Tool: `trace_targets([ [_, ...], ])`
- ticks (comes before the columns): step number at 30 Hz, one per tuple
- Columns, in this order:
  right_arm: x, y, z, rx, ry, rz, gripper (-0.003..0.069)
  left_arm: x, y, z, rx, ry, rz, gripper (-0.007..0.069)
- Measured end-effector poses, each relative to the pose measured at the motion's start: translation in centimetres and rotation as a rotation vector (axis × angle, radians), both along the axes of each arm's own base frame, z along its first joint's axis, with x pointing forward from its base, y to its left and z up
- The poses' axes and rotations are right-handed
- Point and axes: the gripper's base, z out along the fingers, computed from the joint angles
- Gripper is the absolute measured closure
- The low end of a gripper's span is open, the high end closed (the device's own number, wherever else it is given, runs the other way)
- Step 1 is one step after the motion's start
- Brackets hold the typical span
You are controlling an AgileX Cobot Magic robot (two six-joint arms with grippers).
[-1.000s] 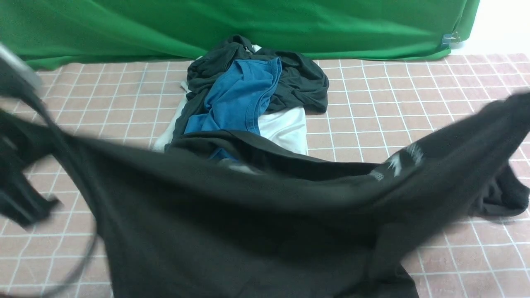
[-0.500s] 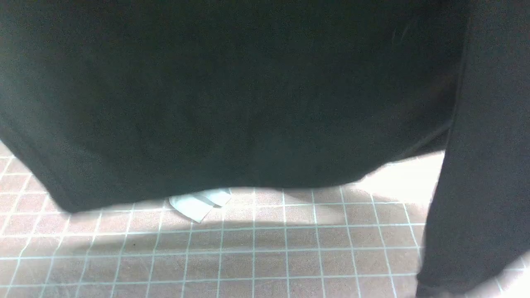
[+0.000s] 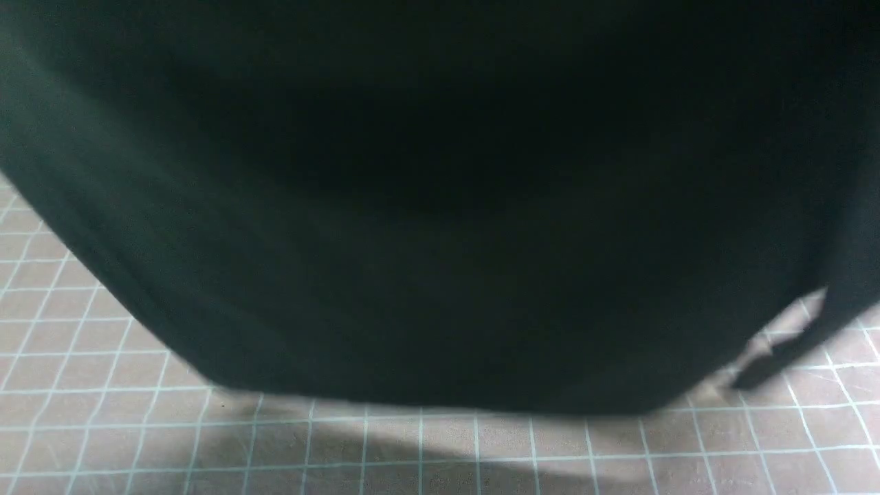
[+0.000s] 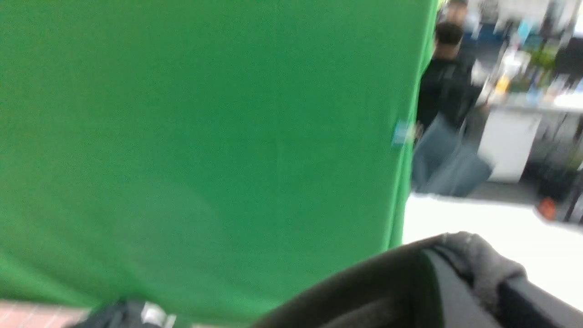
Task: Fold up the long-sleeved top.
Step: Spread the long sleeves with your arms and place them on the tabletop
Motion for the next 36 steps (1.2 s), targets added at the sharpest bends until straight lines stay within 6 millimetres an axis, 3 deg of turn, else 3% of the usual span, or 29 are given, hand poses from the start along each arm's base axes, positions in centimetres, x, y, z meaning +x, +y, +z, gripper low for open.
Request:
trace_targets([
  [2,2.8,-0.2,-2.6,0.037,0.128,0.026,0.0604,3.6,-1.6,-3.4,0.040,0.128,-0.012,0.0592],
  [3,3.2,-0.2,-2.9,0.040,0.142,0.030,0.0604,4.0,-1.8,-3.9,0.045,0.137,-0.015,0.0592],
  [4,5.7,-0.4,-4.9,0.066,0.225,0.053,0.0604,5.8,-2.5,-5.4,0.056,0.171,-0.012,0.0592],
  [5,6.7,-0.5,-5.7,0.072,0.246,0.061,0.0604,7.5,-3.1,-6.6,0.070,0.191,-0.003,0.0592],
  [7,11.4,-0.9,-8.4,0.099,0.290,0.092,0.0604,11.5,-3.9,-8.4,0.089,0.191,0.019,0.0592],
  [8,12.2,-1.0,-8.8,0.096,0.297,0.095,0.0604,11.9,-3.8,-8.5,0.088,0.186,0.027,0.0592],
  [10,16.1,-1.6,-9.7,0.109,0.236,0.091,0.0604,15.5,-3.4,-8.0,0.067,0.095,0.055,0.0592],
  [11,17.8,-2.0,-9.4,0.107,0.168,0.075,0.0604,17.3,-2.6,-7.1,0.038,0.031,0.084,0.0592],
  [12,18.0,-2.1,-9.2,0.106,0.155,0.072,0.0604,17.5,-2.4,-6.4,0.026,0.003,0.088,0.0592],
  [13,19.2,-2.6,-7.4,0.106,0.023,0.040,0.0604,19.4,-1.1,-3.7,-0.021,-0.120,0.127,0.0592],
  [16,18.3,-2.7,-2.3,0.090,-0.213,0.017,0.0604,18.9,0.3,2.5,-0.030,-0.347,0.146,0.0592],
  [20,12.7,-2.0,5.5,0.045,-0.537,0.016,0.0604,13.7,-0.4,9.2,-0.007,-0.596,0.036,0.0592],
  [22,9.4,-1.5,8.2,0.028,-0.659,0.024,0.0604,10.5,-1.0,11.1,-0.007,-0.674,-0.052,0.0592],
  [25,6.7,-1.0,9.6,-0.013,-0.702,0.026,0.0604,7.7,-1.3,11.8,0.051,-0.700,-0.125,0.0592],
  [27,6.0,-0.9,9.4,-0.036,-0.646,0.018,0.0604,6.6,-1.3,11.2,0.098,-0.652,-0.148,0.0592],
  [30,8.7,-1.7,5.5,-0.055,-0.300,-0.035,0.0604,7.2,-1.5,7.1,0.145,-0.423,-0.182,0.0592],
  [33,12.2,-2.8,-0.5,-0.046,0.054,-0.085,0.0604,8.9,-1.7,1.0,0.158,-0.180,-0.207,0.0592],
  [34,13.3,-3.1,-3.7,-0.037,0.200,-0.096,0.0604,9.2,-1.8,-2.3,0.146,-0.063,-0.211,0.0592],
  [36,13.2,-3.2,-8.8,0.005,0.414,-0.105,0.0604,8.7,-1.6,-7.8,0.116,0.115,-0.195,0.0592],
])
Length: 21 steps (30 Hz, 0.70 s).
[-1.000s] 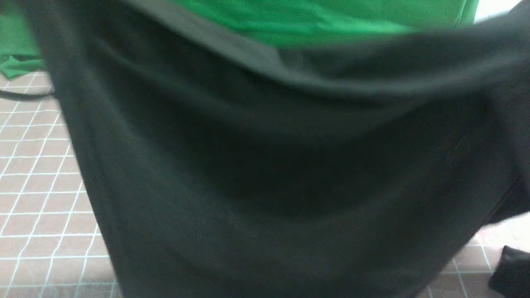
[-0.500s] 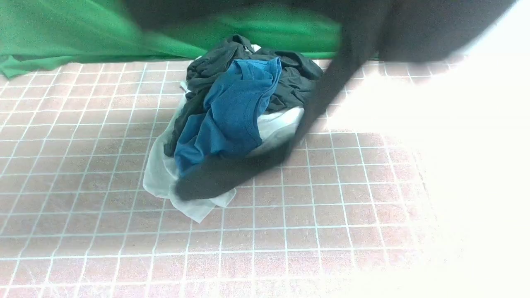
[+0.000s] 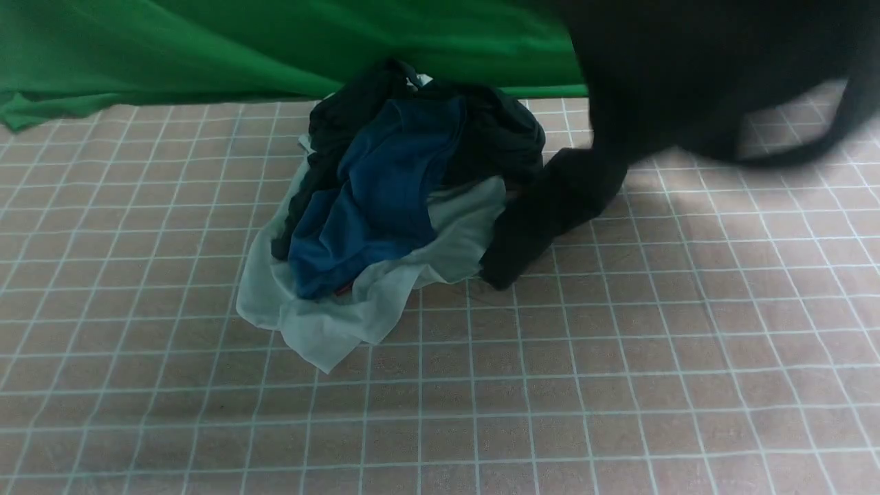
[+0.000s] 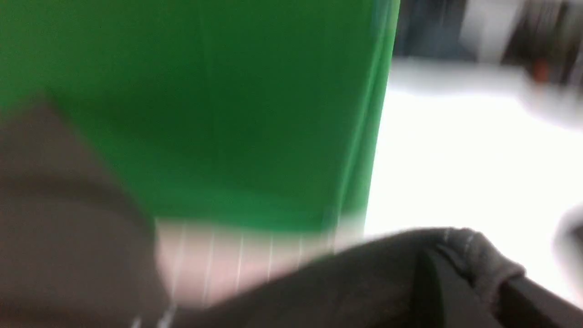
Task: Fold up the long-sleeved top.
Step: Spread the long sleeves with your arms and place them on the tabletop
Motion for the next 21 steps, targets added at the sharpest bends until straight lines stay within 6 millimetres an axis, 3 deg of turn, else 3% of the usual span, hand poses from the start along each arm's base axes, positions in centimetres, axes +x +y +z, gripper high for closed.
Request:
trace_targets([
  [4,-5.0,1.2,-7.0,0.115,0.203,-0.011,0.0604,-3.5,0.8,-8.4,-0.026,0.220,0.076,0.0592],
  [5,-4.9,1.2,-7.5,0.122,0.219,-0.009,0.0604,-3.7,0.8,-8.8,-0.027,0.228,0.079,0.0592],
  [6,-7.2,1.9,-9.1,0.157,0.239,0.002,0.0604,-5.0,1.0,-11.1,-0.039,0.275,0.094,0.0592],
  [9,-10.3,2.9,-12.0,0.216,0.326,0.028,0.0604,-7.4,1.3,-14.9,-0.052,0.364,0.106,0.0592],
  [11,-11.6,3.3,-12.8,0.229,0.361,0.045,0.0604,-8.4,1.4,-16.5,-0.048,0.414,0.109,0.0592],
  [14,-13.3,4.2,-12.3,0.252,0.318,0.090,0.0601,-9.8,1.8,-18.4,-0.007,0.491,0.118,0.0592],
  [21,-15.6,6.0,-9.1,0.318,0.186,0.235,0.0595,-10.3,2.7,-18.3,0.037,0.478,0.203,0.0592],
])
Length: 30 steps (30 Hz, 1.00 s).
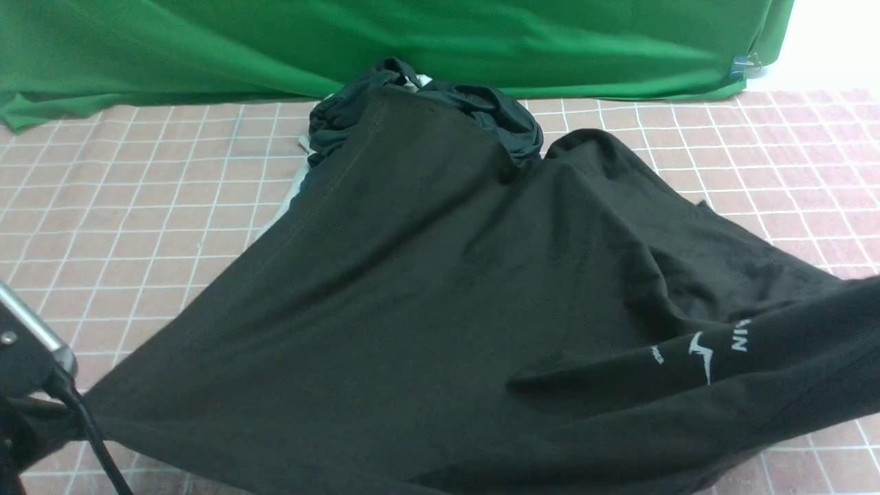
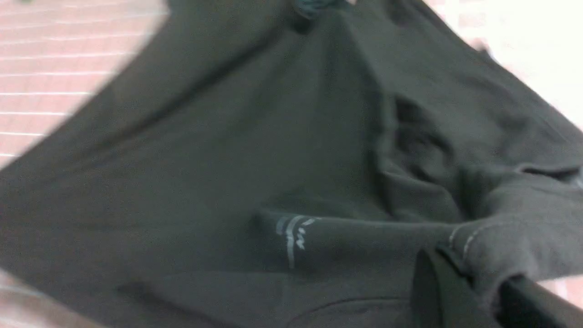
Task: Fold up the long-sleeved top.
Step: Spread the long sleeves with your arms and place them on the tabletop
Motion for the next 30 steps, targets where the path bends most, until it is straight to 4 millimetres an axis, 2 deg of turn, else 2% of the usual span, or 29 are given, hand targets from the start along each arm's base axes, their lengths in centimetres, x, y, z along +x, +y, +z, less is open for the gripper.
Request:
trace_targets([
  [3,-0.3,0.4,0.5,0.020,-0.013,0.035,0.0592,-0.3,0.3,0.2,0.005,0.029,0.042,0.0592],
  [6,-0.2,0.6,0.0,0.021,0.006,0.054,0.0589,-0.9,0.4,0.4,0.004,0.096,0.075,0.0592],
  [9,0.6,0.6,-2.3,0.019,0.097,0.057,0.0586,-1.8,0.3,0.3,-0.040,0.153,0.103,0.0592],
  [10,0.7,0.6,-2.5,0.018,0.105,0.057,0.0585,-1.9,0.3,0.3,-0.043,0.155,0.102,0.0592],
  [11,1.4,0.7,-3.8,0.015,0.163,0.056,0.0583,-2.1,0.1,0.2,-0.065,0.162,0.096,0.0592],
  [12,1.5,0.7,-4.0,0.013,0.172,0.056,0.0583,-2.1,0.1,0.2,-0.066,0.162,0.093,0.0592],
  [13,1.9,0.6,-4.8,0.002,0.210,0.051,0.0582,-2.2,0.0,-0.1,-0.071,0.170,0.079,0.0592],
  [14,3.3,0.4,-6.1,-0.030,0.265,0.033,0.0578,-2.3,-0.1,-0.5,-0.064,0.175,0.047,0.0592],
  [15,3.3,0.3,-6.2,-0.035,0.267,0.032,0.0578,-2.3,-0.1,-0.5,-0.063,0.174,0.045,0.0592],
  [20,10.2,-1.1,-8.0,-0.191,0.184,-0.093,0.0570,-0.6,-0.4,0.1,-0.084,-0.035,0.013,0.0592],
  [22,13.7,-1.5,-8.9,-0.249,0.101,-0.123,0.0568,0.1,-0.5,0.7,-0.104,-0.132,0.013,0.0592],
  [23,14.0,-1.5,-9.0,-0.253,0.093,-0.124,0.0568,0.2,-0.5,0.7,-0.105,-0.138,0.013,0.0592],
  [25,18.0,-1.6,-10.3,-0.283,-0.017,-0.138,0.0566,0.7,-0.6,0.9,-0.121,-0.172,0.018,0.0592],
  [26,18.1,-1.6,-10.1,-0.281,-0.033,-0.141,0.0565,0.8,-0.7,0.9,-0.122,-0.172,0.018,0.0592],
  [27,19.8,-1.5,-11.0,-0.284,-0.058,-0.144,0.0561,1.0,-0.8,0.7,-0.134,-0.159,0.020,0.0592],
  [30,22.3,-1.4,-12.3,-0.286,-0.054,-0.143,0.0517,1.5,-0.9,-0.3,-0.136,-0.102,0.026,0.0592],
])
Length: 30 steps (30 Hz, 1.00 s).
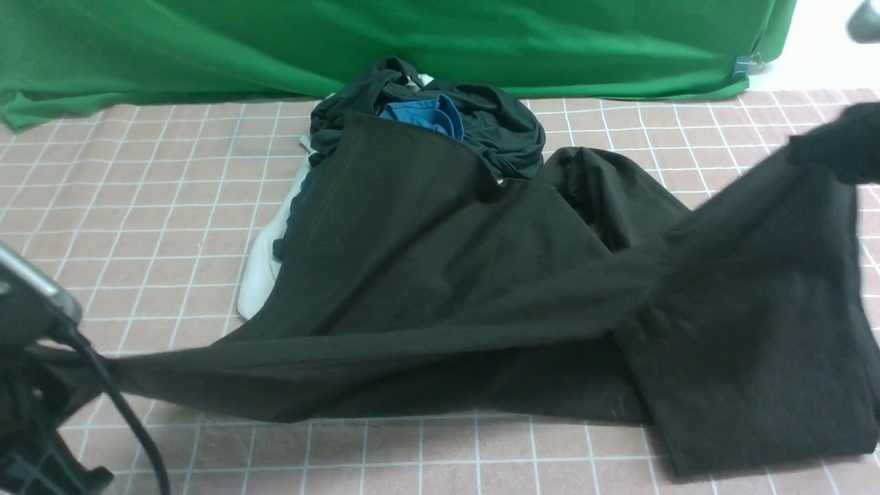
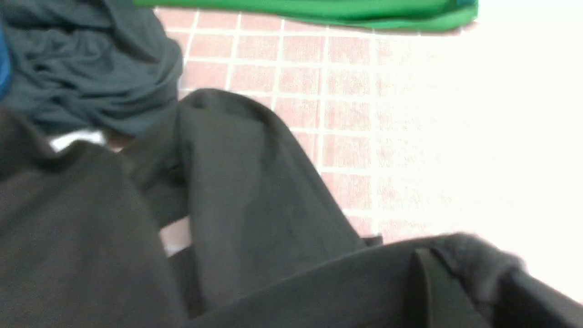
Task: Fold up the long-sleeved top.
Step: Spread the long sleeves with your arms and place them on the tabletop
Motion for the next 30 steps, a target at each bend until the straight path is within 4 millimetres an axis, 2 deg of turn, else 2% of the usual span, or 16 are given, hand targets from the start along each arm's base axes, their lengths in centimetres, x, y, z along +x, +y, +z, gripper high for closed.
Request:
trace_targets([
  [2,0.4,0.0,-0.3,-0.001,0.032,0.000,0.0473,0.1,0.0,-0.5,0.001,0.030,0.000,0.0592],
  [3,0.5,0.0,-0.3,-0.004,0.074,0.001,0.0391,0.2,-0.1,-1.0,0.002,0.055,0.000,0.0592],
  [4,0.4,0.0,-0.4,-0.005,0.096,0.001,0.0367,0.2,-0.1,-1.1,0.003,0.060,0.000,0.0592],
  [5,-0.1,0.0,0.2,-0.008,0.144,0.003,0.0268,0.2,-0.1,-1.3,0.000,0.070,0.000,0.0592],
  [6,-0.3,0.0,0.2,-0.010,0.161,0.004,0.0245,0.2,-0.1,-1.3,0.000,0.069,0.000,0.0592],
  [7,-1.1,0.1,0.8,-0.011,0.195,0.007,0.0177,0.3,-0.1,-1.3,-0.001,0.067,0.000,0.0592],
  [9,-2.8,0.7,1.6,-0.012,0.261,0.021,0.0135,0.3,-0.1,-1.3,-0.002,0.060,0.001,0.0592],
  [11,-4.9,1.9,2.1,-0.013,0.321,0.060,0.0127,0.4,-0.1,-1.2,-0.007,0.051,0.001,0.0592],
  [13,-7.6,4.0,1.7,-0.022,0.388,0.138,0.0151,0.5,-0.2,-1.1,-0.011,0.038,0.002,0.0592],
  [14,-8.2,4.4,1.3,-0.025,0.407,0.155,0.0157,0.5,-0.2,-1.1,-0.012,0.035,0.003,0.0592],
  [15,-10.3,6.3,0.2,-0.032,0.454,0.228,0.0174,0.5,-0.2,-1.1,-0.015,0.025,0.003,0.0592],
  [19,-14.1,10.6,-4.1,-0.032,0.554,0.324,0.0190,0.6,-0.3,-1.0,-0.029,0.011,0.005,0.0592],
  [23,-14.8,13.4,-7.5,-0.123,0.537,0.323,0.0192,0.7,-0.3,-0.9,-0.042,0.004,0.006,0.0592],
  [24,-14.7,13.5,-7.6,-0.136,0.528,0.324,0.0192,0.7,-0.3,-0.9,-0.042,0.004,0.006,0.0592],
  [30,-12.8,14.1,-12.3,-0.279,0.597,0.245,0.0194,0.7,-0.5,-0.9,-0.062,0.006,0.008,0.0592],
])
